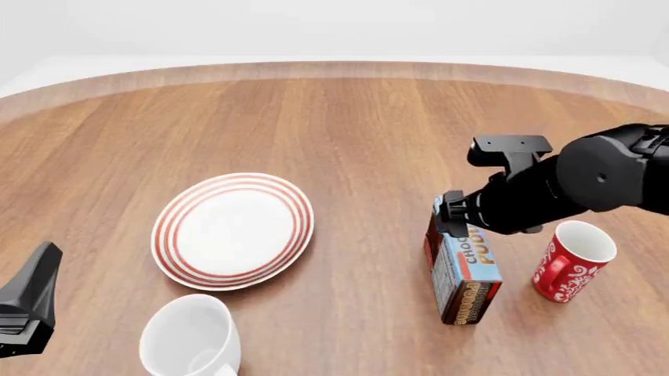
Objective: Pick up the white mug and put it on the plate, and put the chocolate pudding to the right of the plate.
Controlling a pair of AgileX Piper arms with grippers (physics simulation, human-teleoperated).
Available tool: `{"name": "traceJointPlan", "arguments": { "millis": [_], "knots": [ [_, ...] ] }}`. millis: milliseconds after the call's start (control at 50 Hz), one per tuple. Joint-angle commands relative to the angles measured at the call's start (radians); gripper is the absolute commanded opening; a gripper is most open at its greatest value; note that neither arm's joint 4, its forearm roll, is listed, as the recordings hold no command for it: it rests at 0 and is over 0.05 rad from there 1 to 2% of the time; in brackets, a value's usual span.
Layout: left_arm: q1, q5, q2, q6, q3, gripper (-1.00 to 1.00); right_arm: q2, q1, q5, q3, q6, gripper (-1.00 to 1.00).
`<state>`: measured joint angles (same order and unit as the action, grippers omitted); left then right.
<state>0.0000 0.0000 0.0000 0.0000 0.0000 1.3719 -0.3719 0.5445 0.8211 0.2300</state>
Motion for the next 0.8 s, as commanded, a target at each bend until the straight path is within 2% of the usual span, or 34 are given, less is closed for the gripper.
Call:
{"name": "traceJointPlan", "arguments": {
  "millis": [20,800],
  "knots": [
    [0.000,0.000,0.000,0.000,0.000,1.00,0.026,-0.003,-0.018,-0.014,0.010,1.00],
    [0.000,0.000,0.000,0.000,0.000,1.00,0.071,-0.013,-0.081,-0.083,0.049,1.00]
  ]
}}
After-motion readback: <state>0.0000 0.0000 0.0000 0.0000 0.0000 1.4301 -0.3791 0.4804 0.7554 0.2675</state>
